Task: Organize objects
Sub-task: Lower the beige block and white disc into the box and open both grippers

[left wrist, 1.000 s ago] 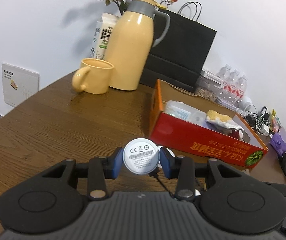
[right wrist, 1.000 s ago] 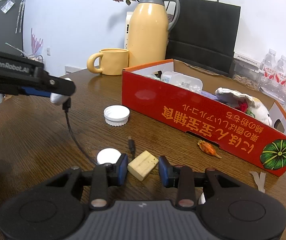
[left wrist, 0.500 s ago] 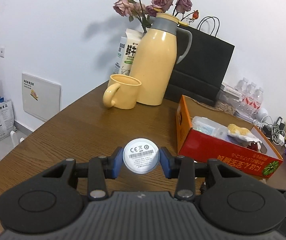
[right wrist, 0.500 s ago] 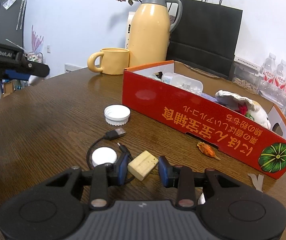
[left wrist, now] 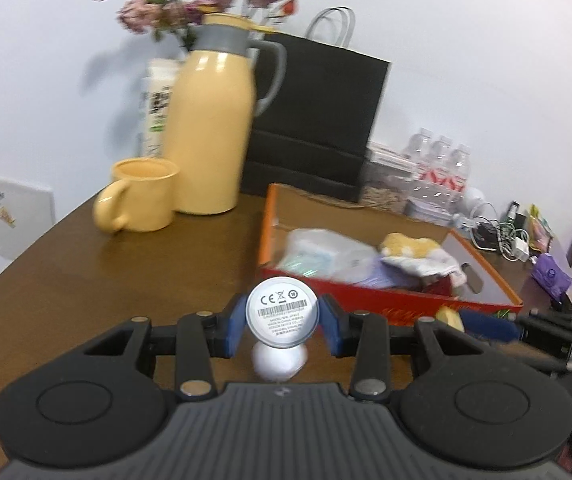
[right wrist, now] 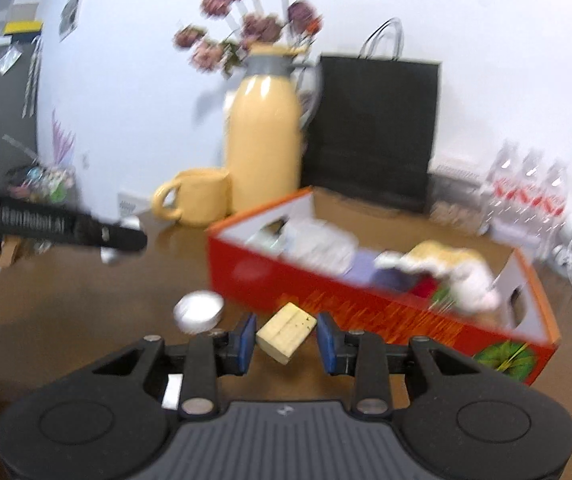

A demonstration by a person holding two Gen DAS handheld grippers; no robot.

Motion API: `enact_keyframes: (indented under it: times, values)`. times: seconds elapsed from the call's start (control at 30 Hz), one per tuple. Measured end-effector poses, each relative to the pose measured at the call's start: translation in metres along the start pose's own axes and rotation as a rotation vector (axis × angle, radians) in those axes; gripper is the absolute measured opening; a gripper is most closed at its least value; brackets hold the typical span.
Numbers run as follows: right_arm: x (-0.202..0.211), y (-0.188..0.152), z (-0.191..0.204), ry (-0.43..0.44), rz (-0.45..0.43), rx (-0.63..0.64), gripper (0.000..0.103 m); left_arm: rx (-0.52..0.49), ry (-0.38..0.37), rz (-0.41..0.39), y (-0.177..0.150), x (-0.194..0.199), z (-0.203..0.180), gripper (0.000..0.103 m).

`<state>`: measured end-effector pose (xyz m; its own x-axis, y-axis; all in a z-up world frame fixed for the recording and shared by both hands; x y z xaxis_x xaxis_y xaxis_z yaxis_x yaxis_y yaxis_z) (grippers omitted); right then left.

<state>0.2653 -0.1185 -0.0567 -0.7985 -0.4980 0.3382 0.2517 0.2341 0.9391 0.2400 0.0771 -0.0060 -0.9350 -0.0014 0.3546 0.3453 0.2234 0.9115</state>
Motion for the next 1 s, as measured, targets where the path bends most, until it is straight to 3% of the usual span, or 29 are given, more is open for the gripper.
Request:
enact_keyframes:
  times: [0.27,0.6,0.77,0.97,1.0]
  values:
    - [-0.013,0.043,-0.060,-0.107,-0.088,-0.040,0.032,-0.048,-0.052,-0.019,0.026,-0.047,-0.052,0.040]
    - [-0.051,0.062,-0.094,-0.145,-0.085,-0.052,0.032,-0.062,-0.052,-0.056,0.056,-0.086,-0.087,0.040]
    - [-0.067,0.062,-0.106,-0.163,-0.088,-0.066,0.032,-0.048,-0.031,-0.085,0.063,-0.109,-0.095,0.040]
    - [-0.080,0.050,-0.121,-0.165,-0.058,-0.099,0.032,-0.081,-0.008,-0.046,0.052,-0.135,-0.096,0.041]
    - [-0.083,0.048,-0.122,-0.161,-0.048,-0.103,0.032,-0.080,0.000,-0.042,0.051,-0.136,-0.095,0.048]
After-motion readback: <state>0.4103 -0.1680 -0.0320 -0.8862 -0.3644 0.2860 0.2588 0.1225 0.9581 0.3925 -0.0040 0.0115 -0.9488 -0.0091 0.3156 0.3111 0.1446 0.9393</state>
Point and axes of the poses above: each gripper's, at about its wrist camera, not at the fingertips, and x roughly against the way its jaws point, z to its left, y to its top, the point moved 7 cm from there along -x, roughly the way its jaws point, and after that the axes turned 6 degrees about -z, right-handed, at the moved point
